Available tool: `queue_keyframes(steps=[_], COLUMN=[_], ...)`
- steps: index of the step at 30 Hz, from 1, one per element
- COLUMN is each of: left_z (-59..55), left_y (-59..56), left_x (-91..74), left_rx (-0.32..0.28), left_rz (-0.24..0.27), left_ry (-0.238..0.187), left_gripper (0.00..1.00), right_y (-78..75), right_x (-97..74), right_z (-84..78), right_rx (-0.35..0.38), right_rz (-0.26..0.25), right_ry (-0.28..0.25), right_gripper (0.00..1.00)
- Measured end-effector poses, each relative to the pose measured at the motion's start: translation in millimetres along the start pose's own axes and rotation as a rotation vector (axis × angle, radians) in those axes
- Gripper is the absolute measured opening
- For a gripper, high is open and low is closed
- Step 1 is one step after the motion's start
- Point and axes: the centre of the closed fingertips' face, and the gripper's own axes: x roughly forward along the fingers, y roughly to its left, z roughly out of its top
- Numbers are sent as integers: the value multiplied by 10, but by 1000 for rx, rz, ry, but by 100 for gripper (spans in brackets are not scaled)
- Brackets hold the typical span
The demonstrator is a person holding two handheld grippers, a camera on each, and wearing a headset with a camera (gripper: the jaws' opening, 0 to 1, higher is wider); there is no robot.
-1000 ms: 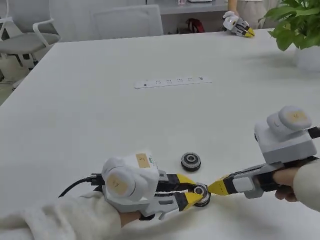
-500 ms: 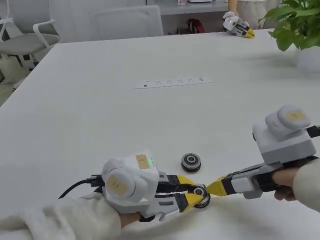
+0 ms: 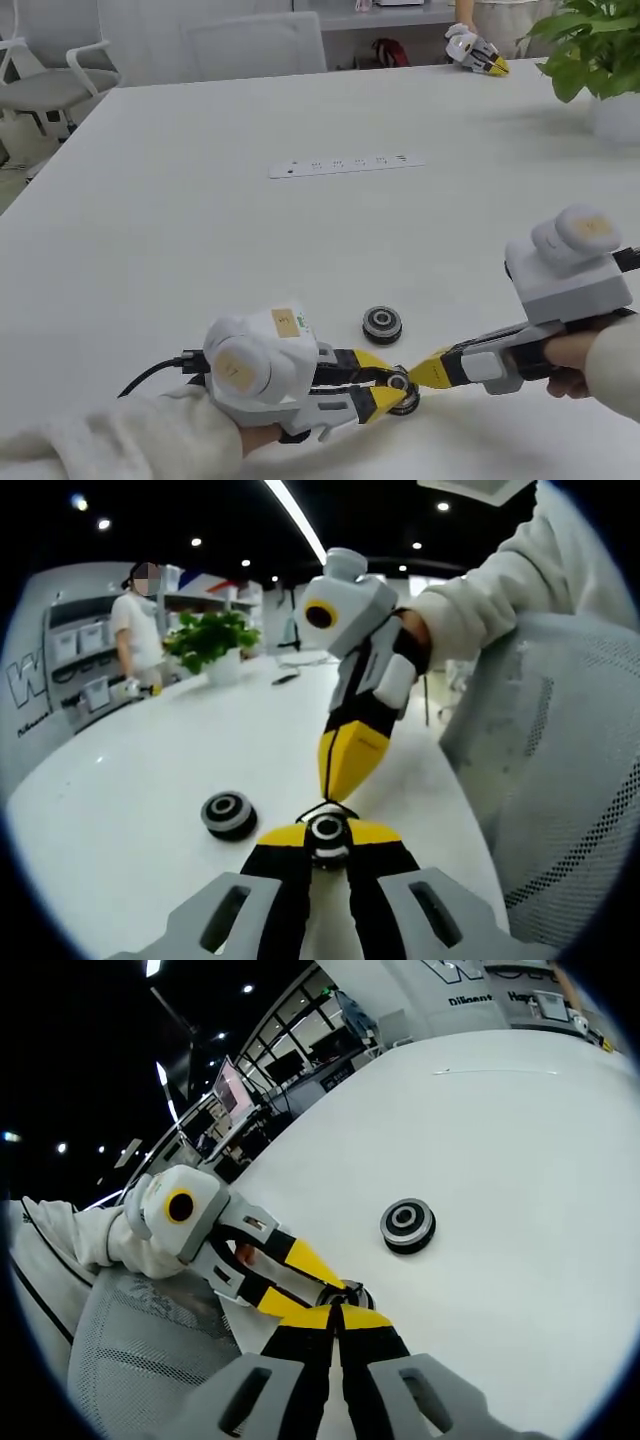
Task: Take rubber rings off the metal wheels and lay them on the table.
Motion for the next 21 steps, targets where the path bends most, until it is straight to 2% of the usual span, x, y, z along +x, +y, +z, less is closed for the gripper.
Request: queue_keyframes(steps=[3,4,5,7,11,18,21], left_z=[0,0,0,0,0,2,11], left_y=[3,5,5,5,3,-1,-4], left_x=[1,0,0,0,-1,3,5], left_rx=[-1,-1,-1,-2,-4,2,17], left_rz=[2,4,4,4,5,17,26], left_ry=[0,0,0,-1,-1,8,39], left_gripper=[14,14,14,14,14,14,14], right_y=[51,103,116,88,14,6,-30], right_x=[0,-3,-8,-8,-40,-30,-34], right_z=[28,60,95,102,89,71,52], right_rx=[0,9,5,-13,26,32,39], right_rz=[20,43,44,24,11,2,-14], right_ry=[-13,-26,-41,-39,-51,-42,-34], right_gripper=[0,0,0,0,0,0,0])
